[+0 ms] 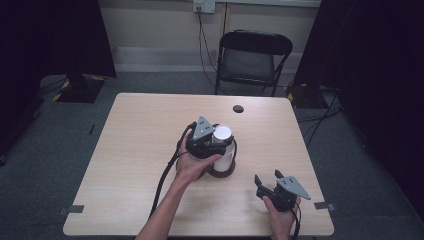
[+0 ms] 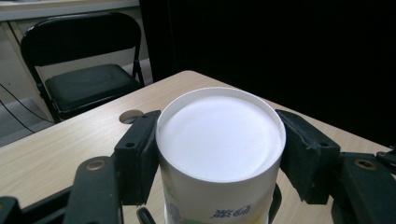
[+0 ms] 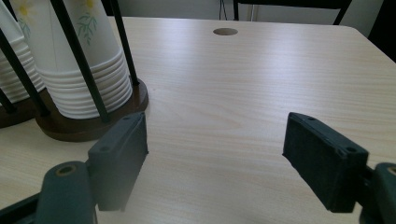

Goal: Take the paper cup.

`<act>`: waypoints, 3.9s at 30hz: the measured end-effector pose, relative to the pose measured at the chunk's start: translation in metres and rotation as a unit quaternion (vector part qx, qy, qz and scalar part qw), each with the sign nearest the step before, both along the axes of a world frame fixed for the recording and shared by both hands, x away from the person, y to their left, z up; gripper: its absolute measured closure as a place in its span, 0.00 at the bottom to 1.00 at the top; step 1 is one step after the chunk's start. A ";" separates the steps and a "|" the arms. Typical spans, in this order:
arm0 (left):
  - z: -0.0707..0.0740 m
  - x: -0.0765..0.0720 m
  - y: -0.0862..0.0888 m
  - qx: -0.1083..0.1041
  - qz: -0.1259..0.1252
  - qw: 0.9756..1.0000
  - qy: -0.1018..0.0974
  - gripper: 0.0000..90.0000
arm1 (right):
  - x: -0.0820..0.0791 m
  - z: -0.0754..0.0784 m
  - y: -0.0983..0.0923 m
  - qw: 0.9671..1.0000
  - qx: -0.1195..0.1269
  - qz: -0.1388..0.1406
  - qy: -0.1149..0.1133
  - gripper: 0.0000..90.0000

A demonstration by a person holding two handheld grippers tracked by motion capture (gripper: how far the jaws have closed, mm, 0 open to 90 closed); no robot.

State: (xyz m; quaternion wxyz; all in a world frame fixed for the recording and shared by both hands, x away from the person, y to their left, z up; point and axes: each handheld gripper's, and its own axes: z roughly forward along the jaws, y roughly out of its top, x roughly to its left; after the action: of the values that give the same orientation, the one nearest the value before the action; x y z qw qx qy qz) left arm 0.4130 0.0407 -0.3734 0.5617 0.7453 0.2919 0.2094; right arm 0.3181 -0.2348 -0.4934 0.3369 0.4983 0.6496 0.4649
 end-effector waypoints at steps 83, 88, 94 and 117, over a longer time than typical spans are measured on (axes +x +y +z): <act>-0.002 -0.072 0.099 -0.160 0.008 0.987 0.028 0.40 | -0.018 0.030 0.071 0.988 0.008 0.149 -0.034 0.41; -0.009 -0.073 0.100 -0.169 -0.003 0.985 0.044 0.40 | -0.020 0.035 0.092 0.981 0.000 0.190 -0.038 0.44; -0.021 -0.076 0.099 -0.165 -0.006 0.985 0.056 0.40 | -0.023 0.038 0.109 0.972 0.005 0.233 -0.045 0.45; -0.046 -0.082 0.107 -0.243 -0.051 0.962 0.114 0.40 | -0.017 0.044 0.115 0.959 0.014 0.271 -0.079 0.54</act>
State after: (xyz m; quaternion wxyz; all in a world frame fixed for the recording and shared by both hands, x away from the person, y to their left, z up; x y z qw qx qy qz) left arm 0.3314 0.1480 -0.4196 0.6992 0.6191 0.3571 0.0169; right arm 0.3010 -0.1198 -0.4497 0.2414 0.2696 0.7252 0.5857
